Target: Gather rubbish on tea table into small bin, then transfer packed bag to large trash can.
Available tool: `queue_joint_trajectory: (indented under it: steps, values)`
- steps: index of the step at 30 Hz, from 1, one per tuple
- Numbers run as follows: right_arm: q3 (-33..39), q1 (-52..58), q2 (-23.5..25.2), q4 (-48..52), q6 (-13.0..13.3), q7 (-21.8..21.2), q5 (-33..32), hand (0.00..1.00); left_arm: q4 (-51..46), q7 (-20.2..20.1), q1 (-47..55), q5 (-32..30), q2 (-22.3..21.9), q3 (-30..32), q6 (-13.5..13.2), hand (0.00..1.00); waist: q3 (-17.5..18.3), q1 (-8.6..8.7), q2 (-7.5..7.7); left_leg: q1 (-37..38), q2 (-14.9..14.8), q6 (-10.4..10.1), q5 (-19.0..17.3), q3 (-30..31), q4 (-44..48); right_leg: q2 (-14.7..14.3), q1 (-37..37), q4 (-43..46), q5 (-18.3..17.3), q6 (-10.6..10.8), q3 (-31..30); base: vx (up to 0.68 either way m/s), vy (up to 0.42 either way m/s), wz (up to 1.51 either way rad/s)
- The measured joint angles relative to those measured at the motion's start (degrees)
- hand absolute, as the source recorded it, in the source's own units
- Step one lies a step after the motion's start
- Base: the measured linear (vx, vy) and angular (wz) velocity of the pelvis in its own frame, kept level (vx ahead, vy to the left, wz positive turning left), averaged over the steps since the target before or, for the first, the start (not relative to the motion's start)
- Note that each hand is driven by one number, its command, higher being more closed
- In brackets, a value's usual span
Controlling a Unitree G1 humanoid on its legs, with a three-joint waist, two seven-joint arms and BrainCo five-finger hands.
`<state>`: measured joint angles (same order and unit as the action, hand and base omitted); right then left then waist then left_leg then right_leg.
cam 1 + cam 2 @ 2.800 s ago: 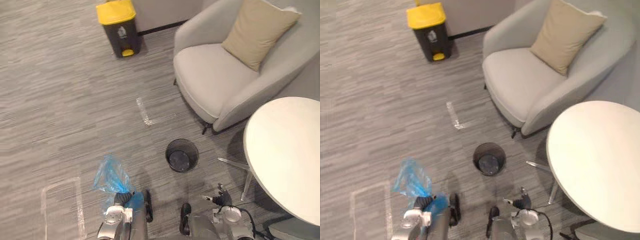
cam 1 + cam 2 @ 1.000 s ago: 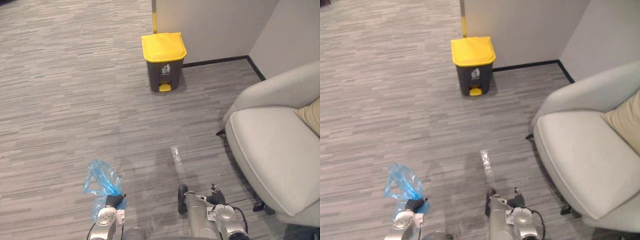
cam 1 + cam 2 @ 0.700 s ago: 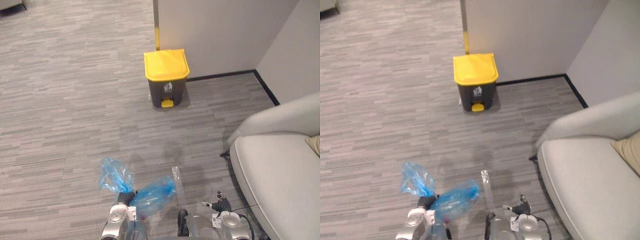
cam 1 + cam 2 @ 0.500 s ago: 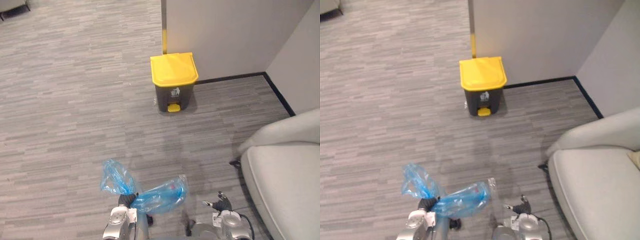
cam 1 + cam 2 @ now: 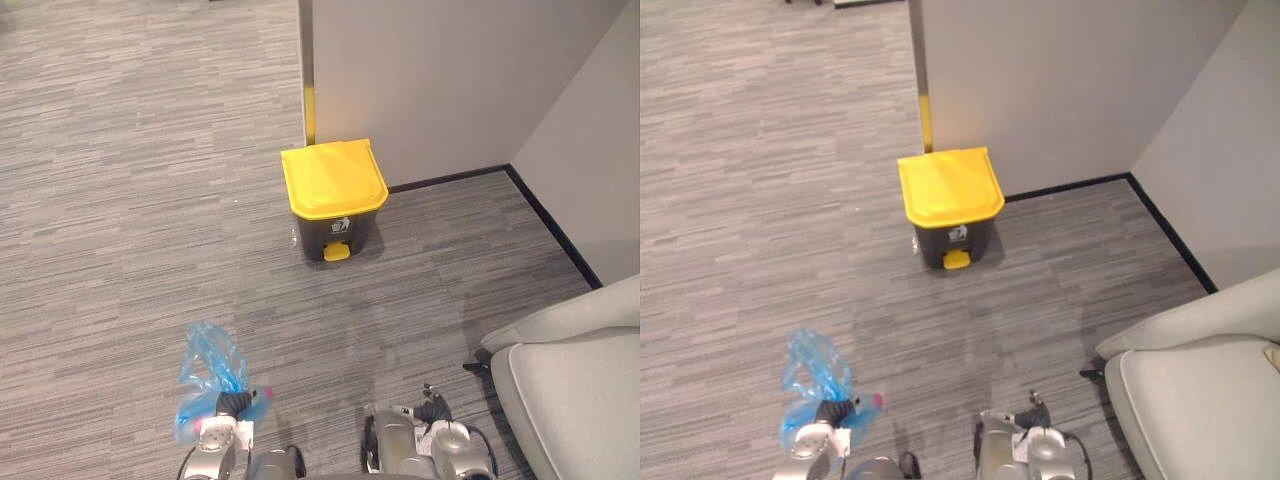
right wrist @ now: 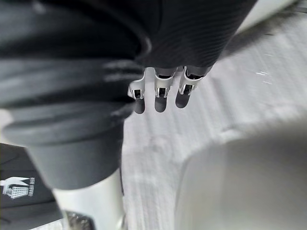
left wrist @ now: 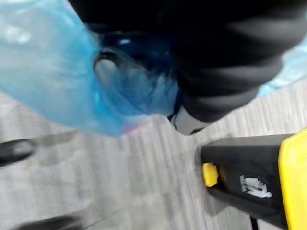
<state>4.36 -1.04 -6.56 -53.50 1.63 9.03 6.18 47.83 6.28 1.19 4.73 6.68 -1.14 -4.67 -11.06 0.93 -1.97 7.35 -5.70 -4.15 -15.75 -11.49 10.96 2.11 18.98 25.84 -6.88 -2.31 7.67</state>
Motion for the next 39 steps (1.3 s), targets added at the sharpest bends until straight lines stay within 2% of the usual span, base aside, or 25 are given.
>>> queue_joint_trajectory:
  steps: [3,4,6,7,8,9,11,13,14,15,16,18,20,22,23,26,27,29,30,31,33,34,35,36,39]
  values:
    - [1.58,-0.04,-0.22,-0.44,0.01,-0.02,0.14,0.00,0.09,-0.19,-0.59,-0.05,-1.04,-0.02,-0.03,1.00,-0.04,0.58,-0.03,-0.32,-1.00,-1.64,1.59,1.79,2.93,-0.25,-2.37,-0.32,-3.83,-0.60,1.99,0.39,-0.162,0.26]
    - [2.35,0.47,-0.21,-0.99,-0.06,0.00,0.11,0.00,0.08,-0.28,-0.50,-0.05,-1.49,0.04,0.01,1.00,-0.08,0.73,0.01,-1.31,-1.78,-2.20,1.87,2.00,7.57,-0.25,-4.28,-0.89,-4.74,-0.83,2.69,0.34,-0.144,0.43]
    - [2.07,2.10,0.28,-0.98,-0.16,0.01,0.03,0.00,-0.27,-0.41,0.53,0.00,-2.58,0.11,0.05,1.00,-0.36,0.26,0.45,-8.08,-4.52,-5.64,3.79,2.67,27.64,-0.14,-11.20,-5.00,-5.96,-1.03,3.21,0.36,-0.096,0.21]
    - [2.11,2.20,0.52,-0.91,-0.15,0.00,-0.01,0.00,-0.70,-0.66,0.81,0.03,-2.87,0.11,0.06,1.00,-0.48,0.07,0.66,-9.93,-5.41,-5.13,2.95,2.24,32.07,-0.17,-12.53,-5.73,-6.27,-1.20,3.22,0.27,-0.005,-0.05]
    - [2.47,2.21,0.81,-0.90,-0.16,0.03,-0.08,0.00,-1.74,-1.12,1.78,0.06,-3.39,0.11,0.05,1.00,-0.59,-0.25,0.87,-13.14,-6.79,-3.66,1.54,0.44,36.60,-0.11,-14.99,-6.88,-6.51,-1.25,3.21,0.27,0.061,-0.08]
    - [3.20,2.12,1.31,-0.89,-0.09,0.03,-0.10,0.00,-2.08,-1.69,2.15,0.13,-3.75,0.05,0.06,1.00,-0.65,-0.63,1.44,-16.06,-6.97,-2.02,0.21,-0.89,35.33,0.36,-16.61,-8.46,-6.53,-1.20,3.11,0.22,0.063,-0.07]
    - [4.34,1.57,1.93,-1.02,-0.06,0.04,-0.19,0.00,-2.21,-1.94,1.86,0.14,-3.80,0.05,0.06,1.00,-0.61,-1.06,1.82,-19.18,-6.19,-1.46,-0.01,-1.87,28.82,1.47,-17.66,-9.82,-6.48,-0.96,2.49,0.16,0.089,-0.08]
    - [4.51,1.53,2.01,-1.24,-0.08,0.06,-0.64,0.00,-2.20,-2.01,1.71,0.12,-3.86,-0.07,0.06,1.00,-0.95,-1.04,2.41,-20.57,-4.21,-1.02,1.28,-1.62,16.85,3.18,-19.24,-10.92,-6.75,1.21,2.30,0.22,0.163,-0.03]
    - [4.51,1.77,1.91,-1.30,-0.09,0.11,-0.65,0.00,-2.20,-2.02,1.73,0.12,-4.04,-0.10,0.05,1.00,-0.80,-1.05,2.19,-20.36,-2.96,-1.32,4.20,-0.77,9.84,3.70,-19.90,-11.34,-7.11,2.49,2.01,0.30,0.261,-0.08]
    - [4.47,2.25,1.46,-1.41,-0.19,0.20,-0.64,0.00,-2.16,-1.98,1.95,0.10,-4.10,-0.36,0.08,1.00,-0.35,-1.16,1.27,-20.33,-2.56,-1.84,10.63,0.53,4.64,3.46,-20.27,-11.22,-7.99,4.26,1.30,0.31,0.309,-0.28]
    - [4.38,2.24,2.07,-1.84,-0.49,0.37,-0.68,0.00,-1.79,-1.90,1.92,0.12,-3.29,-0.39,0.09,1.00,-0.19,-1.45,2.07,-19.91,-1.61,-0.97,13.14,0.32,5.70,4.38,-20.33,-10.88,-8.89,5.75,-0.31,0.32,0.314,-0.21]
    - [4.21,2.78,2.74,-1.56,-0.49,0.30,-0.66,0.00,-1.53,-1.88,1.73,0.12,-2.25,-0.65,0.07,1.00,0.56,-1.26,3.52,-19.91,0.60,0.74,10.25,-0.86,7.30,7.05,-21.05,-11.07,-9.29,7.00,-0.81,0.28,0.242,-0.12]
    - [4.22,2.33,2.65,-1.54,-0.51,0.25,-0.63,0.00,-1.28,-1.93,1.69,0.02,-2.13,-1.30,0.08,1.00,0.59,-1.40,3.54,-18.64,1.71,2.04,7.22,-2.72,8.67,8.84,-20.31,-7.39,-8.96,7.70,-2.88,0.24,0.245,-0.36]
    - [3.86,1.75,3.00,-1.38,-0.45,0.02,-0.49,0.00,-0.48,-1.92,2.29,-0.11,-1.72,-2.09,0.24,1.00,0.59,-1.42,3.46,-15.04,2.72,2.87,5.84,-4.55,6.74,10.13,-15.69,3.64,-7.58,9.81,-5.92,0.23,0.251,-0.47]
    - [3.81,1.77,3.47,-1.43,-0.46,-0.07,-0.43,0.00,0.43,-1.91,2.46,-0.15,-1.12,-2.30,0.49,1.00,0.63,-1.05,3.55,-12.51,3.44,3.54,5.37,-5.41,4.79,11.01,-11.63,12.23,-6.34,10.33,-6.77,0.23,0.154,-0.19]
    - [3.02,1.55,3.62,-1.41,-0.17,-0.19,-0.42,0.00,0.79,-1.40,2.81,-0.15,0.77,-2.11,0.51,1.00,0.51,-0.72,3.29,-8.39,3.56,3.67,5.01,-5.54,1.59,9.02,-6.86,17.94,-10.23,8.44,-5.54,0.22,0.055,-0.02]
    - [1.90,1.09,3.46,-1.45,-0.16,-0.19,-0.33,0.00,0.75,-1.30,2.62,-0.15,2.12,-2.01,0.45,1.00,0.30,-0.31,2.93,-6.72,3.01,3.51,5.11,-5.24,0.54,6.60,-4.75,16.25,-11.42,6.68,-4.42,0.26,-0.047,0.10]
    - [1.57,0.40,3.15,-1.38,0.00,-0.20,0.00,0.00,0.77,-1.14,2.08,-0.14,2.55,-1.96,0.40,1.00,0.12,-0.11,2.59,-4.98,1.68,3.42,5.17,-5.05,-0.46,3.59,-2.47,10.30,-11.39,4.97,-2.17,0.30,-0.116,0.13]
    - [1.38,0.24,3.05,-1.33,0.03,-0.15,0.05,0.00,1.01,-1.20,2.03,-0.13,2.69,-2.05,0.26,1.00,0.13,-0.17,2.50,-4.11,1.68,2.81,5.06,-4.85,-0.70,2.27,-2.47,0.45,-7.04,3.99,-1.34,0.28,-0.109,0.25]
    - [1.15,0.60,2.89,-1.50,0.06,-0.15,-0.04,0.00,1.37,-1.28,2.07,-0.17,3.01,-2.00,0.14,1.00,0.23,-0.04,3.19,-3.54,2.90,2.05,4.78,-4.12,-0.71,2.31,-3.18,-3.79,1.00,0.66,-1.55,0.31,-0.079,0.22]
    - [1.63,0.63,1.01,-2.45,0.04,-0.07,0.04,0.00,2.22,-1.21,1.68,-0.15,-0.12,-1.52,0.02,1.00,1.50,-0.03,-0.08,-2.93,0.42,1.10,4.47,-1.61,-1.08,0.45,-5.30,-5.66,0.71,0.53,0.11,0.32,-0.073,0.10]
    - [1.83,0.72,0.76,-2.64,0.00,-0.07,0.04,0.00,2.22,-1.20,1.61,-0.15,-0.64,-1.35,-0.03,1.00,1.63,-0.02,-0.49,-2.85,0.06,0.81,4.65,-1.39,-1.22,0.08,-6.03,-6.63,0.71,0.53,0.46,0.31,-0.115,0.17]
    - [2.59,1.06,0.30,-2.74,-0.01,0.03,-0.08,0.00,2.41,-1.26,1.27,-0.15,-1.39,-0.96,0.00,1.00,1.50,0.31,-0.85,-2.18,-0.76,-0.38,5.38,-0.83,-1.71,-0.62,-8.23,-8.77,0.69,0.48,1.59,0.21,-0.097,0.19]
    - [2.71,1.20,0.28,-2.76,-0.01,0.03,-0.06,0.00,2.42,-1.26,1.17,-0.15,-1.45,-0.86,0.00,1.00,1.50,0.33,-0.82,-2.15,-0.90,-0.80,5.64,-0.55,-1.51,-0.79,-8.88,-9.39,0.63,0.40,1.81,0.23,-0.102,0.34]
    - [3.46,2.00,0.32,-3.54,0.06,0.04,-0.20,0.00,2.39,-1.74,0.62,-0.13,-1.63,-0.51,0.03,1.00,1.05,0.21,0.50,-4.83,-1.82,-1.14,5.76,-0.45,8.36,-0.31,-13.47,-13.20,0.60,0.22,3.15,0.11,-0.037,0.25]
